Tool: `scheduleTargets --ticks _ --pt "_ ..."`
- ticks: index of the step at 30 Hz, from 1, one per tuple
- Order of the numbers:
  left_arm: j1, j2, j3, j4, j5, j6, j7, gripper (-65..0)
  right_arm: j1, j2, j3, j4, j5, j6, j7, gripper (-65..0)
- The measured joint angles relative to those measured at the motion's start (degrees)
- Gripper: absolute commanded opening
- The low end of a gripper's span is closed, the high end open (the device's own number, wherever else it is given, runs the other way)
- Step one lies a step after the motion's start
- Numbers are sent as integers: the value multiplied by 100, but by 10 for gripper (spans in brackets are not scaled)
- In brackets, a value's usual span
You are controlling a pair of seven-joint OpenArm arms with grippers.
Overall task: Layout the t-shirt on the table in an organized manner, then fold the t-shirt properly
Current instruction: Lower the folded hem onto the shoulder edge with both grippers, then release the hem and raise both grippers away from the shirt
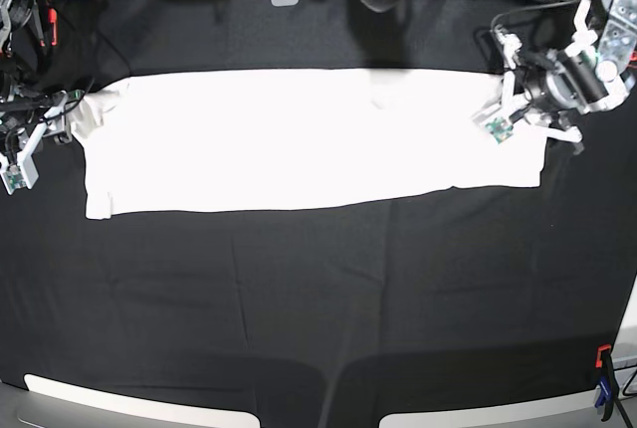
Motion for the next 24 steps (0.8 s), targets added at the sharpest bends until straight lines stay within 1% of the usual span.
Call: scheduleTargets --ticks 2,7,9,12,15,16,17,19,20,21,22,24 --pt "-2 -197 0 0 -2 319 -4 -650 2 0 0 0 2 0 11 -369" --pt "-13 -560 0 0 -94 914 -179 -650 2 0 0 0 0 0 85 -369" --pt "-15 -595 0 2 -313 1014 -179 -650 2 0 0 0 0 0 90 -369" --pt "-13 -595 0 0 -833 1045 -175 -650 2 0 0 2 0 0 94 -369" --pt "-13 -538 0 0 -859 1045 -177 -650 0 0 0 0 31 0 142 -369" --pt "-13 -533 0 0 -863 1045 -179 -650 2 2 2 0 138 0 144 -369" --pt "-13 -533 0 0 -863 1045 -186 -612 2 0 2 0 278 0 155 -369" --pt "-13 -535 0 0 -861 1047 -225 -475 2 0 0 2 573 0 186 -369" --pt "-13 -535 0 0 -861 1045 -229 -422 2 0 0 0 728 0 219 -369" --pt "-13 -535 0 0 -861 1071 -258 -384 2 0 0 0 876 0 297 -369" --pt "-13 -533 0 0 -861 1198 -297 -364 0 0 0 0 1071 0 426 -369" --pt "-13 -533 0 0 -813 1565 -354 -355 0 -2 0 -2 1735 -2 960 -369"
